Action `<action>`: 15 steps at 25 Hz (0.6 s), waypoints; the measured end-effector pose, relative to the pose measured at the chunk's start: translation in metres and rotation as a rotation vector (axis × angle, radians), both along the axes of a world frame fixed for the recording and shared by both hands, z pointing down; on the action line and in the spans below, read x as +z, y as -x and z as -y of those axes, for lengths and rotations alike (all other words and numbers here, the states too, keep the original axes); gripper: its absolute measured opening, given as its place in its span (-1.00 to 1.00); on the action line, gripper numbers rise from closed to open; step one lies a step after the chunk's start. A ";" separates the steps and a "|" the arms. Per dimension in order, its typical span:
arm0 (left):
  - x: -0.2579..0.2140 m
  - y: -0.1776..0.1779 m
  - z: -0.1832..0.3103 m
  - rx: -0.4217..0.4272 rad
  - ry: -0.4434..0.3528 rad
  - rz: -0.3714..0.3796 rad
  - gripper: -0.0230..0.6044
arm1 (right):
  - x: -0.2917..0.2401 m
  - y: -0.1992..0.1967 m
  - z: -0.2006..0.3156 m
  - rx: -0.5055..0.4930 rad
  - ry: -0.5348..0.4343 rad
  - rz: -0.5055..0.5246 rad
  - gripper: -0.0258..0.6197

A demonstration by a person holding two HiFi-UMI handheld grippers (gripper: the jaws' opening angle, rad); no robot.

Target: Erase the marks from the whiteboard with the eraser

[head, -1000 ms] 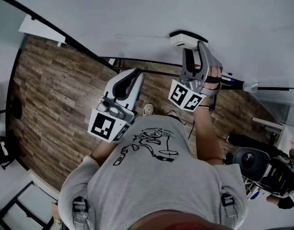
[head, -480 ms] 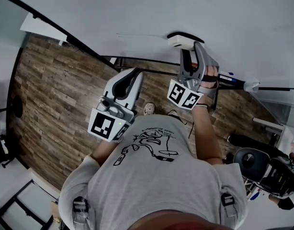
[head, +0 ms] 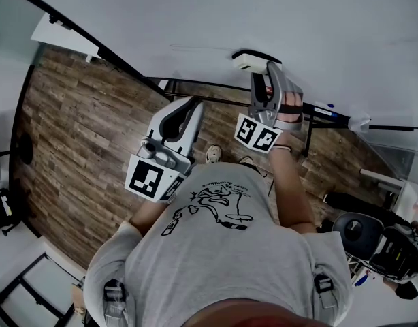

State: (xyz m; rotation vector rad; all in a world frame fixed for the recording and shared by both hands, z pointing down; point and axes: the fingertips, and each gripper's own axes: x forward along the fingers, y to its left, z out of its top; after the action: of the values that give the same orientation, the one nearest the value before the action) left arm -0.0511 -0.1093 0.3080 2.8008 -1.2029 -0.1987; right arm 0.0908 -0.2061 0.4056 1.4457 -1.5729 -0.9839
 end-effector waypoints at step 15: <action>0.000 0.006 -0.008 -0.008 -0.005 0.003 -0.80 | 0.044 0.020 0.003 -0.025 0.103 -0.065 -0.20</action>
State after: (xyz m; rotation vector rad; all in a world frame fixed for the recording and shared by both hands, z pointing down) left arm -0.0574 -0.1015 0.3079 2.8018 -1.2161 -0.1976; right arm 0.0706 -0.2095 0.4494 1.3133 -1.5748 -0.9410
